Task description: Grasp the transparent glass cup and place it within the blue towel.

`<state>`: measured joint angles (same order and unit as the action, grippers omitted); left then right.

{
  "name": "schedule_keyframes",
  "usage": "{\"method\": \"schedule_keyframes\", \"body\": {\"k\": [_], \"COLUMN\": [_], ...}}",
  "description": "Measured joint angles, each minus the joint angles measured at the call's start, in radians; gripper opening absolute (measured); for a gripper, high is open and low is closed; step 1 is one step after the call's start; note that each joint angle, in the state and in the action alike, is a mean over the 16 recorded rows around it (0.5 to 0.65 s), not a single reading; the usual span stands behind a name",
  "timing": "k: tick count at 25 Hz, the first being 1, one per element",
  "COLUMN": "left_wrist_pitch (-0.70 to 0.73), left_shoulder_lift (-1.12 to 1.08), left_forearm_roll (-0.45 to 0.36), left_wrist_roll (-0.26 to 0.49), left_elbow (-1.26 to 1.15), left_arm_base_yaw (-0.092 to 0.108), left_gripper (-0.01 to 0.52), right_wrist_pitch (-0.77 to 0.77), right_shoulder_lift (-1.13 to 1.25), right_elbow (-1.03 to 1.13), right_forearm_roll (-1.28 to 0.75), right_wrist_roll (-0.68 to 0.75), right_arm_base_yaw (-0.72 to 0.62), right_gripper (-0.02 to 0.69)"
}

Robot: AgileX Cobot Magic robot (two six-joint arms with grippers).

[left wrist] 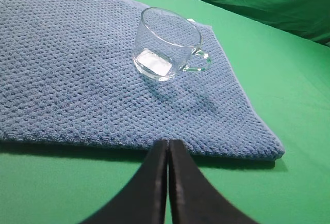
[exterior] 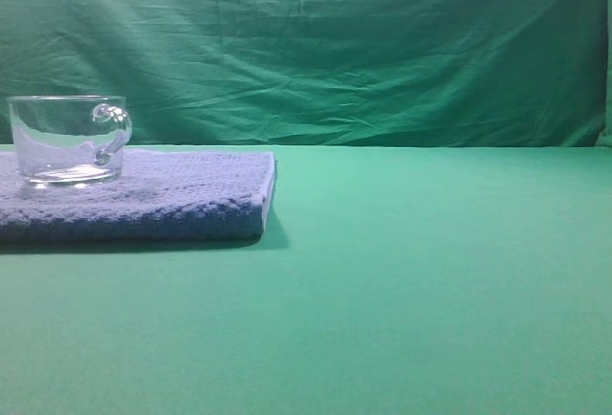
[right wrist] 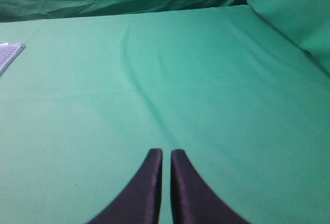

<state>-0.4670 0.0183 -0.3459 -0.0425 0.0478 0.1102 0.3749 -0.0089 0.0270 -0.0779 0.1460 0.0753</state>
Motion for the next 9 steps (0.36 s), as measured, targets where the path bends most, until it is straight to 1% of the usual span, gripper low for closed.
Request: {"method": "schedule_keyframes", "body": {"k": [9], "left_wrist_pitch": [0.000], "left_shoulder_lift": [0.000], "left_forearm_roll": [0.000], "left_wrist_roll": [0.000], "left_elbow": [0.000], "left_arm_base_yaw": [0.000], "left_gripper": [0.000], "right_wrist_pitch": [0.000], "right_shoulder_lift": [0.000], "right_elbow": [0.000], "right_forearm_roll": [0.000], "right_wrist_roll": [0.000], "right_arm_base_yaw": [0.000], "right_gripper": [0.048]}}
